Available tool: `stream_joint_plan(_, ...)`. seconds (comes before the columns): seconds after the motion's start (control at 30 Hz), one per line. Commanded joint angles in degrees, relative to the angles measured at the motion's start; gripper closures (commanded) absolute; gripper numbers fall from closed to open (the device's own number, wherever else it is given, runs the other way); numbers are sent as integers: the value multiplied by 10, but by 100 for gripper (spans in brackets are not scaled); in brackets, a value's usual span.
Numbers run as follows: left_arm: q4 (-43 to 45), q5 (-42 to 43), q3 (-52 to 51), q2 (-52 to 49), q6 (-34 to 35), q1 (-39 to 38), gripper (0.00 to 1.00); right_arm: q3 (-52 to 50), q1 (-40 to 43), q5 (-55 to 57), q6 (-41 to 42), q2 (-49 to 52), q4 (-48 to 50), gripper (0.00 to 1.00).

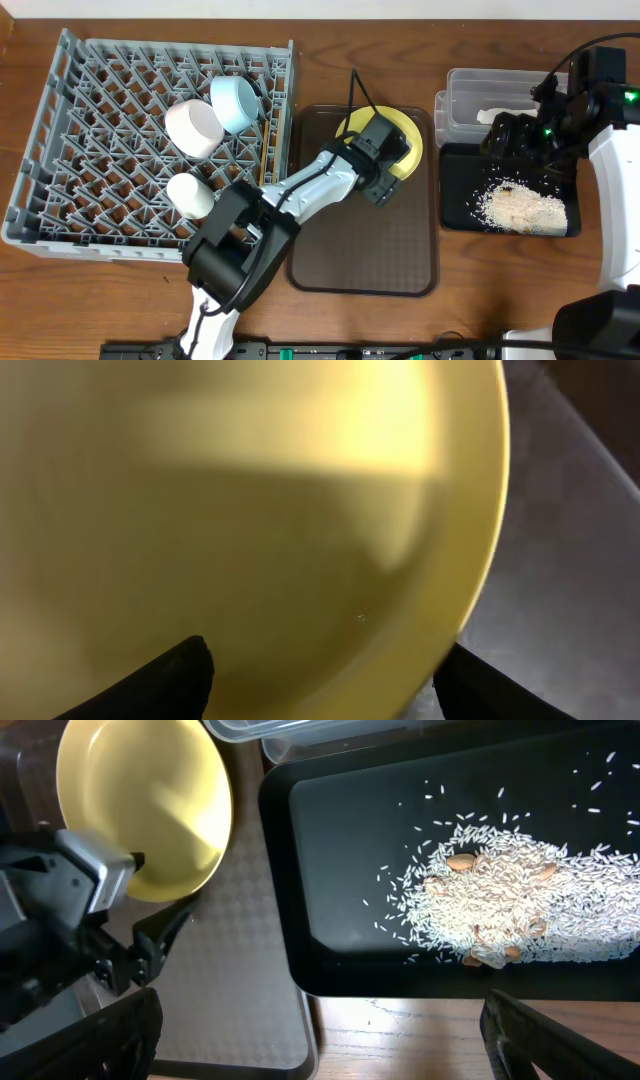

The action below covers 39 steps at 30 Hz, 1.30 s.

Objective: Sort waste into correct bins and load items into the dishwasher
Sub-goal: 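Move the left gripper to the yellow plate and grasp its rim, then lift the yellow plate and stand it upright in the rack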

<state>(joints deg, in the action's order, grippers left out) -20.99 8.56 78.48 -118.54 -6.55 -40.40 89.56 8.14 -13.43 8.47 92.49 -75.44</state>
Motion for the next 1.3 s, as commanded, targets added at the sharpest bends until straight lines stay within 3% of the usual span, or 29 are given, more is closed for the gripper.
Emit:
stream_joint_plan(0.0,-18,-4,7,-7,-9,1,29,6,4,1,-9,-14,0,1)
stream_joint_plan(0.2,-84,-4,6,-7,-9,-4,55,6,4,1,-9,-14,2,1)
stream_joint_plan(0.53,-107,-5,6,-7,-9,-30,74,6,4,1,-9,-14,4,1)
stream_joint_plan(0.97,-116,-5,6,-6,-9,-33,92,6,4,1,-9,-14,4,1)
stream_joint_plan(1.27,-118,-5,7,36,-9,-33,92,6,4,1,-9,-14,4,1)
